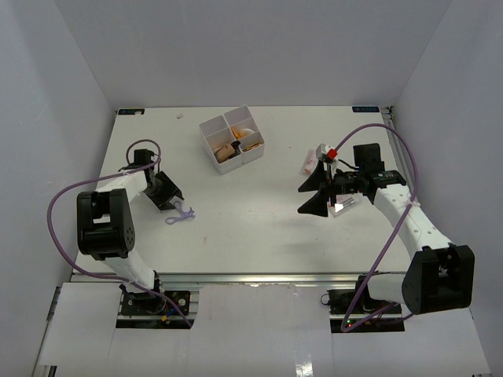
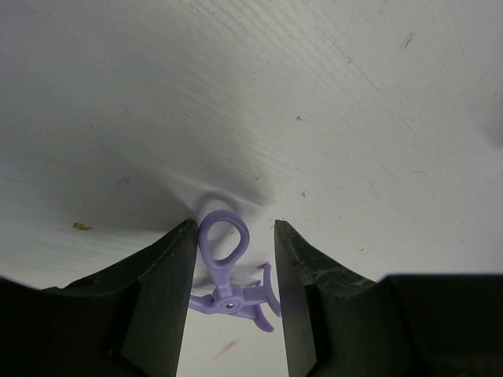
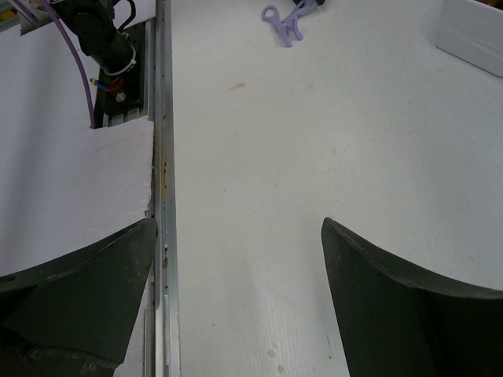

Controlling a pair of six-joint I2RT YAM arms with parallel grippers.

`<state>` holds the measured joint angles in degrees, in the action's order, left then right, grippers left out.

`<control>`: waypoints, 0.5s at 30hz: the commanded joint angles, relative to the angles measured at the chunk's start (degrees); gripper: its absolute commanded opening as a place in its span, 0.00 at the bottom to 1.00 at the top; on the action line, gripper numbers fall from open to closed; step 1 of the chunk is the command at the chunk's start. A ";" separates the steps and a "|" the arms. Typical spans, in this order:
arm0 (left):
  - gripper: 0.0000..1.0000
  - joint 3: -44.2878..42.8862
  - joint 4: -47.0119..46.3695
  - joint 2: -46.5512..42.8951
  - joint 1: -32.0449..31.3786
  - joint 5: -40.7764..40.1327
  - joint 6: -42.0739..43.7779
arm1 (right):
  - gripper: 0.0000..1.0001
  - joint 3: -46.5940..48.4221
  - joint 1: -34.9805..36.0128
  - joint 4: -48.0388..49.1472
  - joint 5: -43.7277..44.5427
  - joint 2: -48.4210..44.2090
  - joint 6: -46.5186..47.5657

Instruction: Organize the makeup

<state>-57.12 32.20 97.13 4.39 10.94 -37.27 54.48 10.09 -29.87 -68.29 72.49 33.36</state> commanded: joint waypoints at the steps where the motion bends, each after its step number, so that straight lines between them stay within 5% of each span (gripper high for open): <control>1: 0.48 -0.30 -0.64 1.10 -0.08 1.51 1.79 | 0.91 -0.34 -0.27 0.95 -0.97 0.05 -0.05; 15: 0.37 0.54 -2.32 -1.36 -0.26 5.88 3.74 | 0.92 -0.43 -0.42 0.95 -1.14 -0.09 -0.12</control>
<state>-57.05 31.22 97.89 4.32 14.50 -34.80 54.48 10.09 -29.87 -68.31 72.49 33.36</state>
